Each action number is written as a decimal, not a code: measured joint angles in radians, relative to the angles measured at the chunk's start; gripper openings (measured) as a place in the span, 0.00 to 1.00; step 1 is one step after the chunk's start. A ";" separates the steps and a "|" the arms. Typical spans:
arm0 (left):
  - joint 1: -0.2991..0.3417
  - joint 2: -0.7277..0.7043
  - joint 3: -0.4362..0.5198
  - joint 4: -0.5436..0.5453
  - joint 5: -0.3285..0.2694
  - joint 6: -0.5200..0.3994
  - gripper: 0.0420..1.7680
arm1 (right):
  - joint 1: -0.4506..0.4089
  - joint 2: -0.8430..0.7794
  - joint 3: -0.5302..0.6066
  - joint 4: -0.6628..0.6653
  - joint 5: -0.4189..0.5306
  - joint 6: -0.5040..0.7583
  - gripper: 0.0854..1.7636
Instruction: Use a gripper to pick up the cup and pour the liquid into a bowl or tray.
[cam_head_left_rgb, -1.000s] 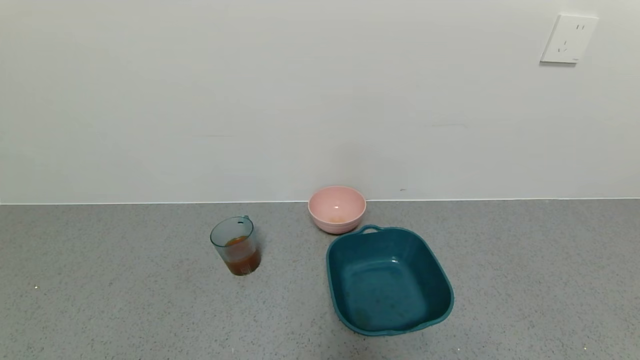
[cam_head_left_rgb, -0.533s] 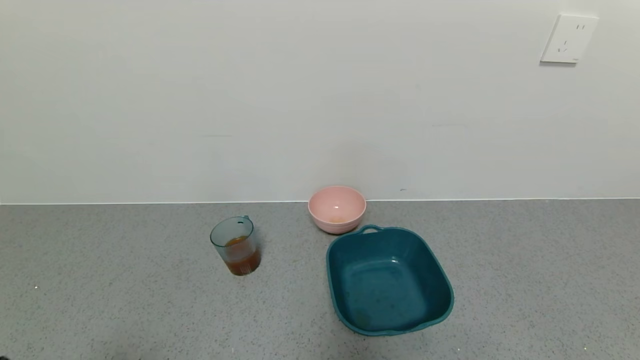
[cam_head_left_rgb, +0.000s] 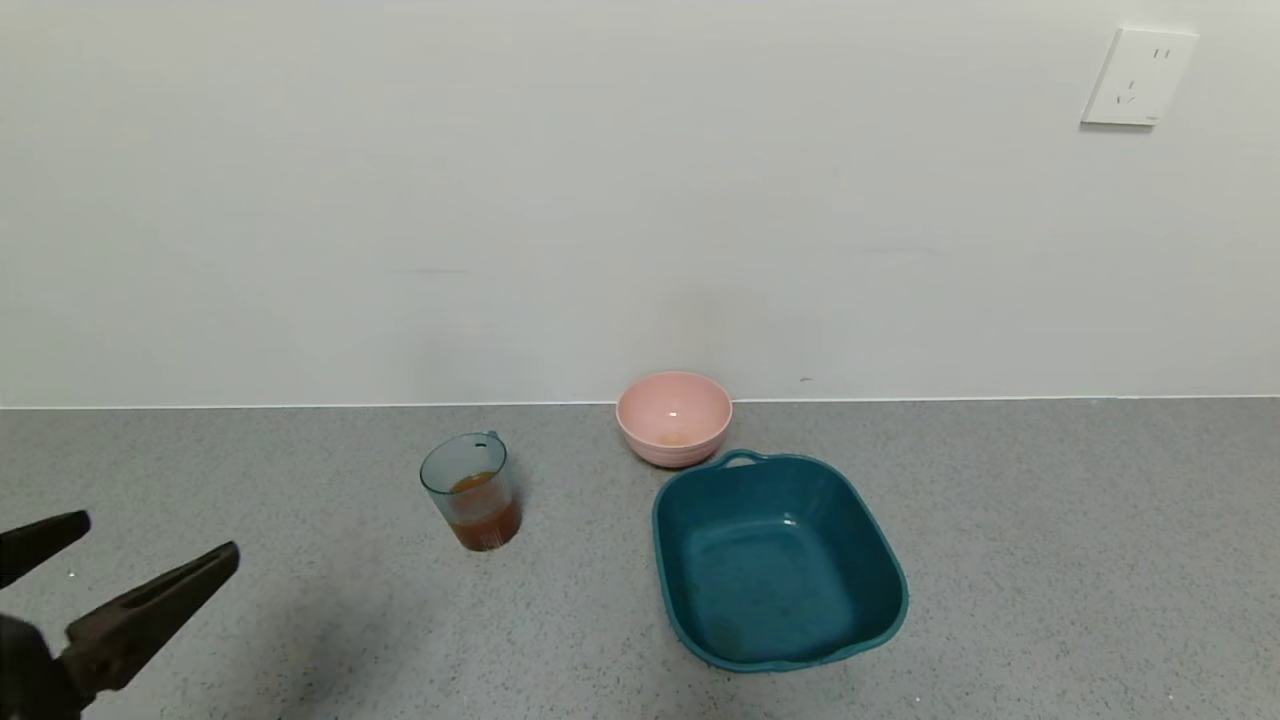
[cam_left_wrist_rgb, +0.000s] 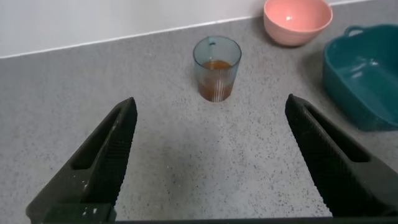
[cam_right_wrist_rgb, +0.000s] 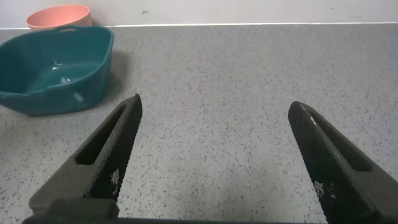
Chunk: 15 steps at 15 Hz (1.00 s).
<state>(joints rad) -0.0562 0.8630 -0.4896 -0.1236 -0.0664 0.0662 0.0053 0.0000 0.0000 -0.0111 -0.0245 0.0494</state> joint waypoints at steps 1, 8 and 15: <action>-0.017 0.061 -0.011 -0.009 0.000 0.003 0.97 | 0.000 0.000 0.000 0.000 0.000 0.000 0.97; -0.165 0.382 0.011 -0.220 0.028 -0.003 0.97 | 0.000 0.000 0.000 0.000 0.000 0.000 0.97; -0.174 0.490 0.065 -0.224 0.043 -0.006 0.97 | 0.000 0.000 0.000 0.000 0.000 0.000 0.97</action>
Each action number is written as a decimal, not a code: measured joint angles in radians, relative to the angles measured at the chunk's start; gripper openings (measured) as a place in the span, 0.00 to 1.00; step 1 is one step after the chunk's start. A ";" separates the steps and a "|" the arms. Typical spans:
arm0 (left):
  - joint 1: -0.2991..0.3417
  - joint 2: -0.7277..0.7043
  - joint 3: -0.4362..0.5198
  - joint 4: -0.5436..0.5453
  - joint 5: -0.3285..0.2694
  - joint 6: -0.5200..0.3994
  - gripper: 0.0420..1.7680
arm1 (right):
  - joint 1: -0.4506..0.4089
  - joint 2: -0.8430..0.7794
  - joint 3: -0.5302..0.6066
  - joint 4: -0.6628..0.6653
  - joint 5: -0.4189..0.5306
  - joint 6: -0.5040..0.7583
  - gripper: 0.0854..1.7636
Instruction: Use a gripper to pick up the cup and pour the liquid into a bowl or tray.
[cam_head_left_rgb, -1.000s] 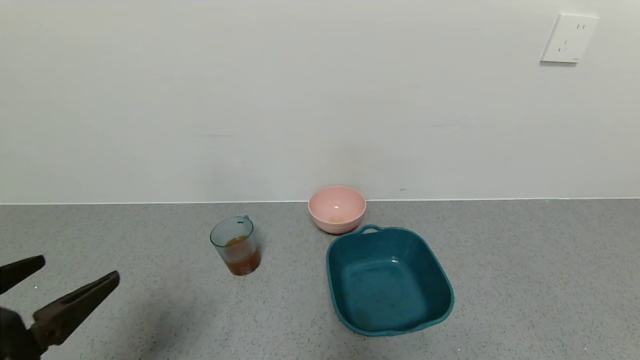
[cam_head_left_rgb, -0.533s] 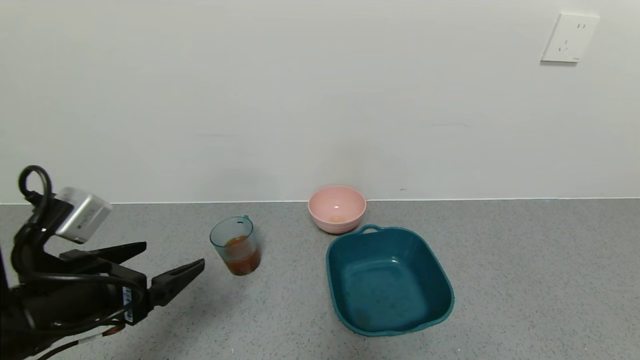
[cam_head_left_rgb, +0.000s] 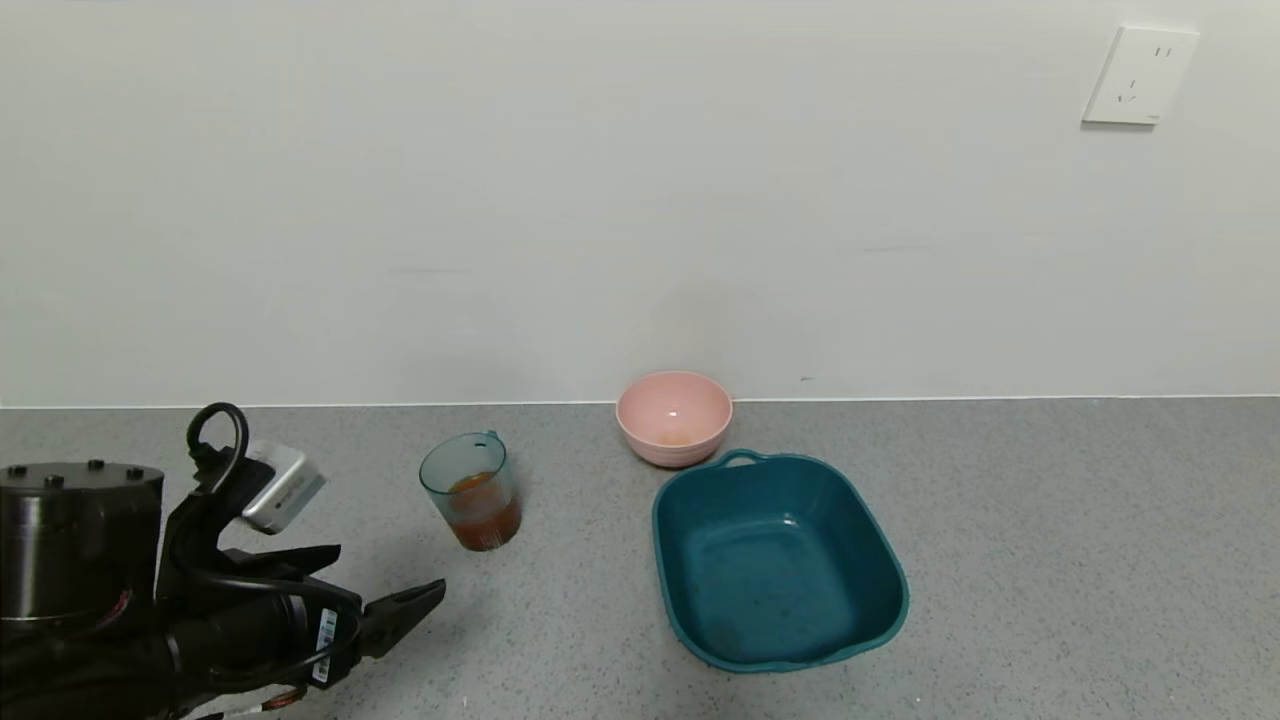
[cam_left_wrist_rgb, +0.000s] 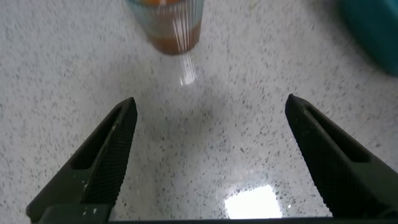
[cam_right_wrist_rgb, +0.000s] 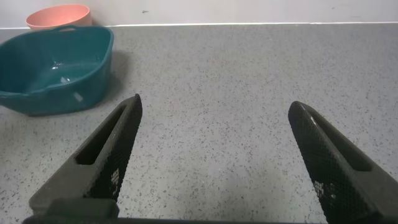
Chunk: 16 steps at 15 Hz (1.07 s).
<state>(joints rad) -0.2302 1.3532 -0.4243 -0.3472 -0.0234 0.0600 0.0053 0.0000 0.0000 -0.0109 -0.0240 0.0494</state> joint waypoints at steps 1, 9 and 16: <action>0.000 0.014 0.014 -0.003 0.003 -0.001 0.97 | 0.000 0.000 0.000 0.000 0.000 0.000 0.97; -0.003 0.159 0.059 -0.176 0.005 -0.002 0.97 | 0.000 0.000 0.000 0.000 0.000 0.001 0.97; -0.002 0.324 0.051 -0.336 0.009 0.002 0.97 | 0.000 0.000 0.000 0.001 0.000 0.000 0.97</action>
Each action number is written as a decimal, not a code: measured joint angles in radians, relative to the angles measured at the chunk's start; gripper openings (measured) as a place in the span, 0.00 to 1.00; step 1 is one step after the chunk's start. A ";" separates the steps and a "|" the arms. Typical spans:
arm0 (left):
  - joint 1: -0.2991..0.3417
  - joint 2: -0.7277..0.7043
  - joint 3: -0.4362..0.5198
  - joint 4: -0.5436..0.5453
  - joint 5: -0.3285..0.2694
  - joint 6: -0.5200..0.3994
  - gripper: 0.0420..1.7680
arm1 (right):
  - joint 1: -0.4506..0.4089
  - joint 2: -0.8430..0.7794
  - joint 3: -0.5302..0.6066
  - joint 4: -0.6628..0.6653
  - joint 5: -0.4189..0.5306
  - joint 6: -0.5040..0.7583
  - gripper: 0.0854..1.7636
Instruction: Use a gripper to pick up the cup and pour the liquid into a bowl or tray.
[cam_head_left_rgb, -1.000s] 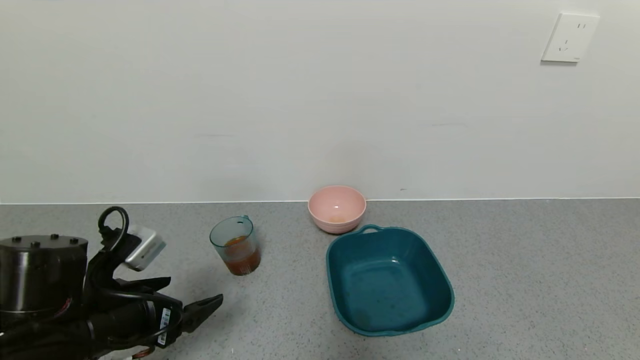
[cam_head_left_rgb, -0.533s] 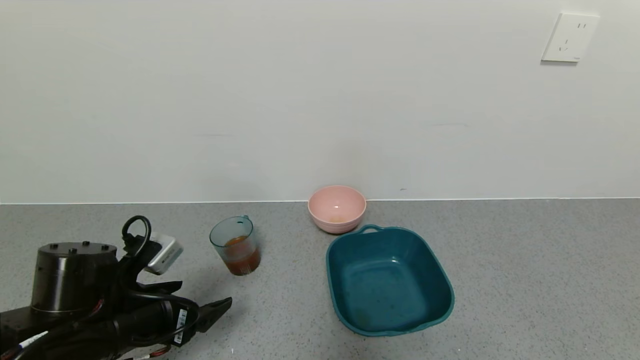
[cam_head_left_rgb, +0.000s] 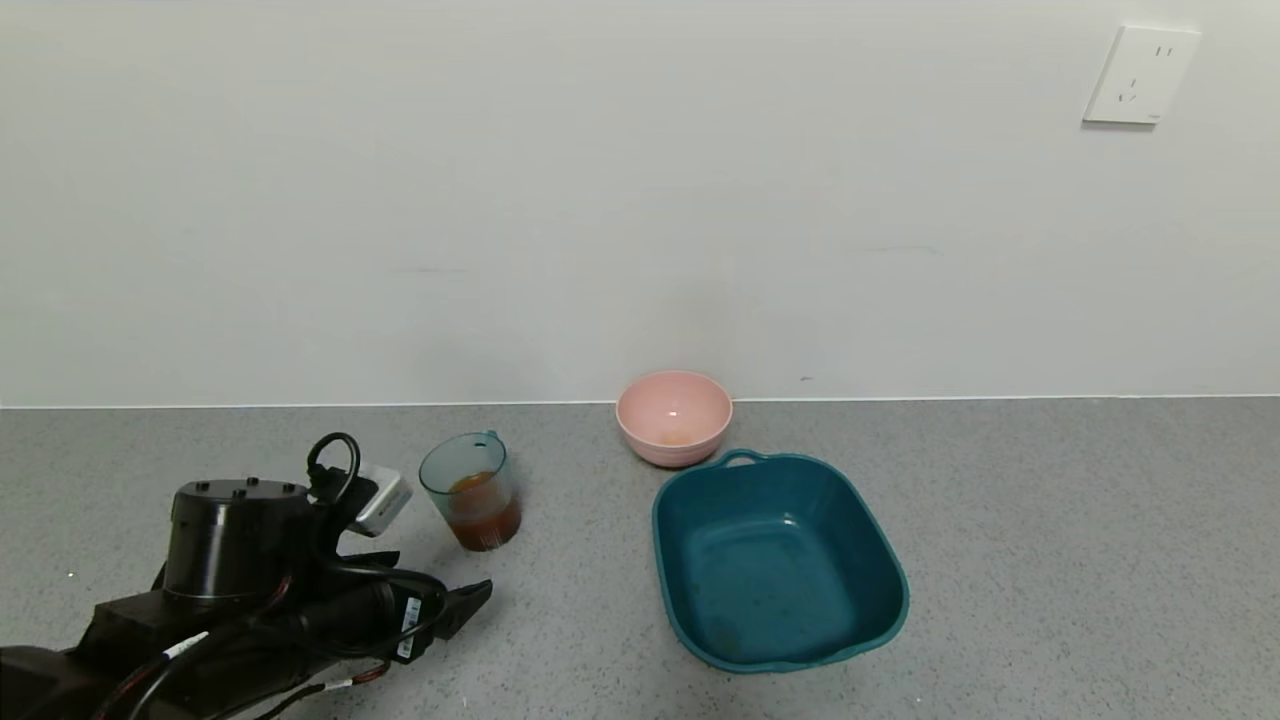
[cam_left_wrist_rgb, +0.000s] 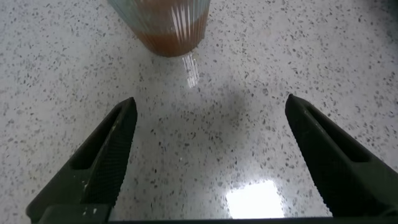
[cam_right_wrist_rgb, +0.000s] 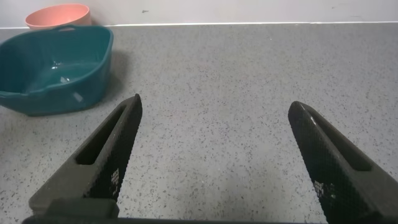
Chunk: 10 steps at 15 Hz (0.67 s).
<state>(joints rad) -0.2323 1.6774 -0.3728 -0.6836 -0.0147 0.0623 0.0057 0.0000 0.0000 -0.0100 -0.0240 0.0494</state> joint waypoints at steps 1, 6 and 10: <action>0.000 0.025 -0.001 -0.028 0.001 0.000 0.97 | 0.000 0.000 0.000 0.000 0.000 0.000 0.97; 0.001 0.192 -0.007 -0.312 0.031 0.001 0.97 | 0.000 0.000 0.000 0.000 0.000 0.000 0.97; 0.008 0.287 -0.027 -0.377 0.044 0.009 0.97 | 0.000 0.000 0.000 -0.001 0.000 0.000 0.97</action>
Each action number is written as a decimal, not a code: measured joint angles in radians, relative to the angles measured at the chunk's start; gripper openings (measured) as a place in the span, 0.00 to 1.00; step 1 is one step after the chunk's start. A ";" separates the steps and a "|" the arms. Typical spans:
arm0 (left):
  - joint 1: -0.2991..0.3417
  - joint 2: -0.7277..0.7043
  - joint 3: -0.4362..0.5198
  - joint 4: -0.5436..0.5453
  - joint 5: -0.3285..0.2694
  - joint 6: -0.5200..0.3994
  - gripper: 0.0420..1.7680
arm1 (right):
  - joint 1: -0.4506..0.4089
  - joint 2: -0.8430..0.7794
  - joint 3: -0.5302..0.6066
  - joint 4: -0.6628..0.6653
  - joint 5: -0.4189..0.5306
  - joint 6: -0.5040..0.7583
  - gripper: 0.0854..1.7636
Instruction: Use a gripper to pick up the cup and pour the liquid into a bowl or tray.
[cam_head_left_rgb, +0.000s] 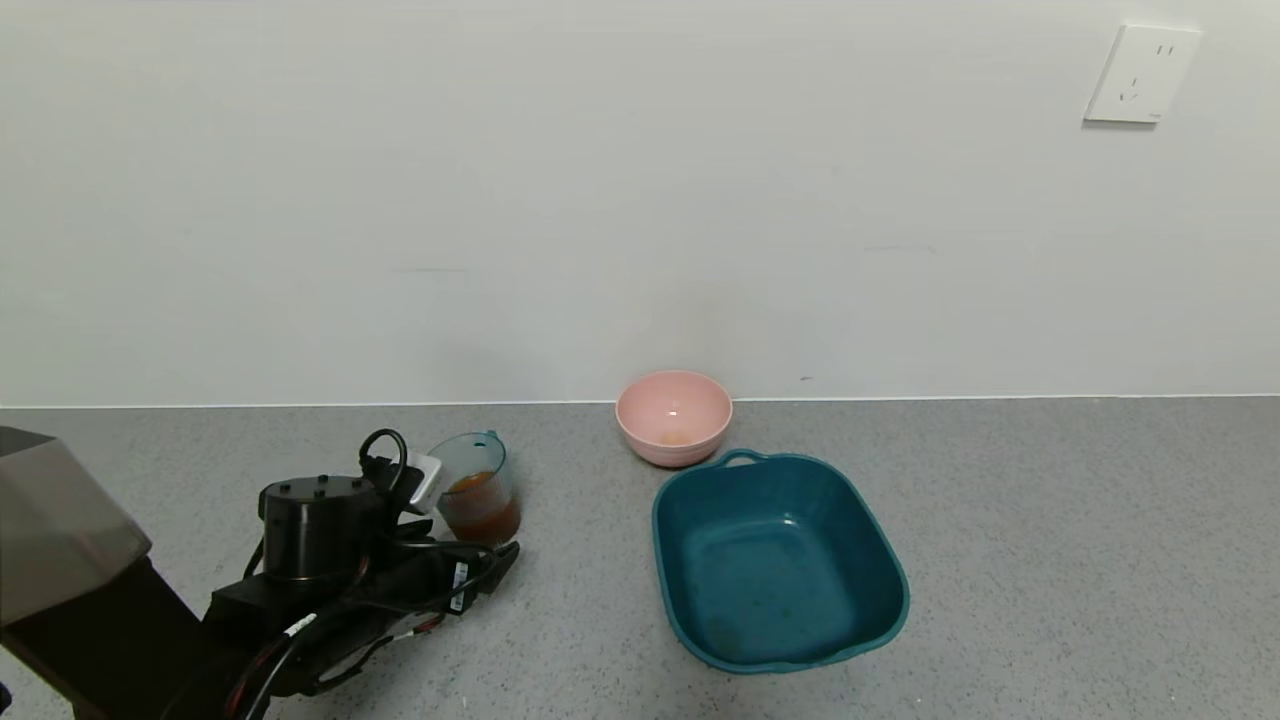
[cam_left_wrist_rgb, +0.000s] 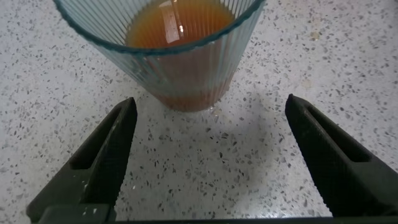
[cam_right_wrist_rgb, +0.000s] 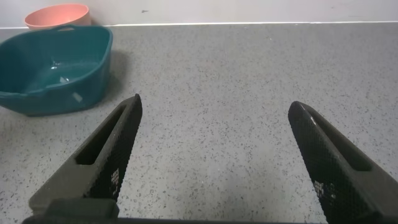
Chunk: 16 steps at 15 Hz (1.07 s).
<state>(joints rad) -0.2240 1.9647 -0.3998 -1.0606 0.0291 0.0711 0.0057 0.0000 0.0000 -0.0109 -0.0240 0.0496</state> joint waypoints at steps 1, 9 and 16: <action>0.002 0.010 -0.007 0.000 0.000 0.000 0.97 | 0.000 0.000 0.000 0.000 0.000 0.000 0.97; 0.020 0.044 -0.071 -0.002 0.000 0.002 0.97 | 0.000 0.000 0.000 0.000 0.000 0.000 0.97; 0.026 0.068 -0.152 0.015 -0.001 0.005 0.97 | 0.000 0.000 0.000 0.000 0.000 0.000 0.97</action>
<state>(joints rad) -0.1977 2.0326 -0.5517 -1.0453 0.0283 0.0764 0.0053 0.0000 0.0000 -0.0104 -0.0245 0.0494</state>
